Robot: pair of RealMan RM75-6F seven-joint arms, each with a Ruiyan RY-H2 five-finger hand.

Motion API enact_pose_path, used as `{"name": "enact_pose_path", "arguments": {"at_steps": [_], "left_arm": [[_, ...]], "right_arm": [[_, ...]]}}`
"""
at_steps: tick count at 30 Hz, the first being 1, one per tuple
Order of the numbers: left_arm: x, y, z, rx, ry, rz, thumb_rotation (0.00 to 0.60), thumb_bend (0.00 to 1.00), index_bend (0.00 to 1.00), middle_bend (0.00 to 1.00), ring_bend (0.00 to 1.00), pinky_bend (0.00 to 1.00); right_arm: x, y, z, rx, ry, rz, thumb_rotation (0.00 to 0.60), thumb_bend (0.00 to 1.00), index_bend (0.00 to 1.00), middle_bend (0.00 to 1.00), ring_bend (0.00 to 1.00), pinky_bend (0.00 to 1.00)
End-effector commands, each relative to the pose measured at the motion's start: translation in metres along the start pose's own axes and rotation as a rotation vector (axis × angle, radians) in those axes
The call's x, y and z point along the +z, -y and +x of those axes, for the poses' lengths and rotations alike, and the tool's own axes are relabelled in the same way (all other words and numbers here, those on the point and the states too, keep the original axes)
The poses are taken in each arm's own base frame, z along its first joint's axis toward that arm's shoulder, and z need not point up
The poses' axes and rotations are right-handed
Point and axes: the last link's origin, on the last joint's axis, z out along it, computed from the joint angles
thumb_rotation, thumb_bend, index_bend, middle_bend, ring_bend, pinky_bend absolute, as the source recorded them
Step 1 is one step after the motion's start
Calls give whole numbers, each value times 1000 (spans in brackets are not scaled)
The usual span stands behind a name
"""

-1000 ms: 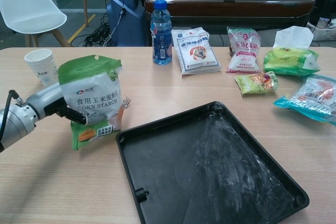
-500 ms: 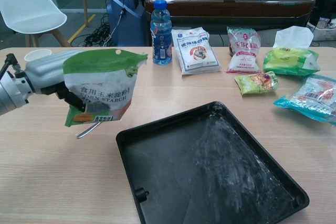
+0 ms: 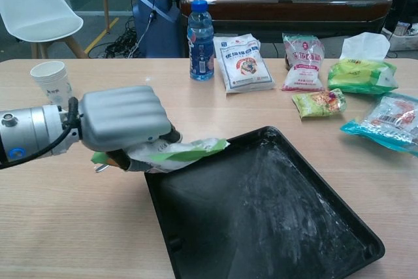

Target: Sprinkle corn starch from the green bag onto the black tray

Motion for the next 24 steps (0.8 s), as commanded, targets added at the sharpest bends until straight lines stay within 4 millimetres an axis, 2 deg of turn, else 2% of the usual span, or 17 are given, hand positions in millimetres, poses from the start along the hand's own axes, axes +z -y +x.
{"name": "enact_pose_path", "arguments": {"at_steps": [1,10,15,24], "left_arm": [[6,-9,1,172,72,-45,600,333,453,635,617,681],[-11,-6,5,423,172,-45,600,358,398,651,639,681],[-17,-12,15,472,191,-7,600,380,398,669,653,680],[-26,-22,16,676,227,46,600,452,432,750,717,681]], "right_arm": [[-1,-1,0,2,-3,-3,600,78,421,354,170,184],[-3,-3,0,8,-5,-5,600,78,421,354,170,183],[-3,-4,0,11,-7,-8,600,78,421,354,170,184],[-5,-5,1,12,-13,-9,600,78,421,354,170,183]]}}
